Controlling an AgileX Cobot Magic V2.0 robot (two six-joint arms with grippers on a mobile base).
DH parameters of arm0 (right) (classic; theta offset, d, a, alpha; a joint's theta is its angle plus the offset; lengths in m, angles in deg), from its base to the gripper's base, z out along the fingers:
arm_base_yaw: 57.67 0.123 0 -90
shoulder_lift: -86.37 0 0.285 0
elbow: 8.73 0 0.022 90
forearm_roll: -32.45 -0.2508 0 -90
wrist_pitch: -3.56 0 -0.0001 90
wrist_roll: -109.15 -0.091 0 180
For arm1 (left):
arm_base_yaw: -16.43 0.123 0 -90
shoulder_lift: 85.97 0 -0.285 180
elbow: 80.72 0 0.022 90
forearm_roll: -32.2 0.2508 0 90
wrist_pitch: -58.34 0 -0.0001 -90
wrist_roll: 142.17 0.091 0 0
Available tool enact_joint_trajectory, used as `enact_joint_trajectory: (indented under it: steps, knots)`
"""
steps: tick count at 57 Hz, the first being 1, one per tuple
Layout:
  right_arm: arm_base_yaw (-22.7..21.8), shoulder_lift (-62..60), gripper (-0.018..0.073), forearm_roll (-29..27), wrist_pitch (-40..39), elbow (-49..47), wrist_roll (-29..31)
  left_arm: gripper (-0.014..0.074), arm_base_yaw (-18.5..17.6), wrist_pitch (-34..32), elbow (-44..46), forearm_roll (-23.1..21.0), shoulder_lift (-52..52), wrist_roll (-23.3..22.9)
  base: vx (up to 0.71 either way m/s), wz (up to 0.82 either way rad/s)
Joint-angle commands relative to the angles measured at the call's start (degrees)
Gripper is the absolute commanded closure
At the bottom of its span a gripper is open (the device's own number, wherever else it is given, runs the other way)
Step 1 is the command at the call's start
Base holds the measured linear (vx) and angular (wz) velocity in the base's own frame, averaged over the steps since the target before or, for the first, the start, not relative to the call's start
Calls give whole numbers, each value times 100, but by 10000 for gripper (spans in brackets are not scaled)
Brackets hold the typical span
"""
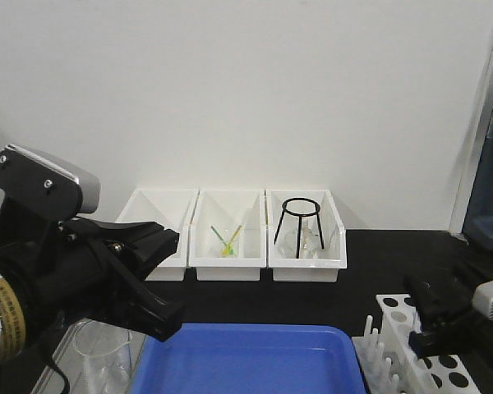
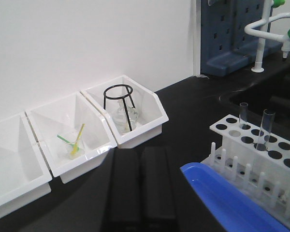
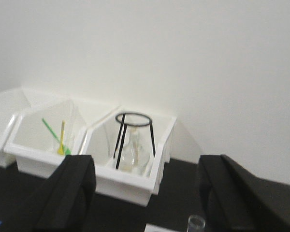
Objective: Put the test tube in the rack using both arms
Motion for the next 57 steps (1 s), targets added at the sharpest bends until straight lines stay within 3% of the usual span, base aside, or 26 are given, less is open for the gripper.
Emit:
enact_joint_trajectory:
  steps: [1,6,17,23,30,42,57]
  knots:
    - [-41,-890,64,9,-55,-116,-352,603,-22,-95,159,7,-141,-23,0,0]
    - [-41,-1670,154,239,703,-116,-1066,603,-22,-67,159,-10,-174,-18,0,0]
    - [-41,-3684,574,2036,3145,-116,-2874,603,-28,-113,-363,-209,-598,13,0,0]
    - [-41,-4504,572,2755,4416,-110,-3842,603,-28,-119,-1001,-231,-961,14,0,0]
    - [-41,-5285,567,3341,4803,190,-4644,603,-28,-263,-1802,-516,-1444,14,0,0]
    - [-41,-5857,567,3666,4716,777,-4742,603,-28,-604,-2584,-597,-1985,12,0,0]
    - [-41,-5889,567,3666,4816,817,-4742,603,-23,-629,-2640,-597,-2141,6,0,0]
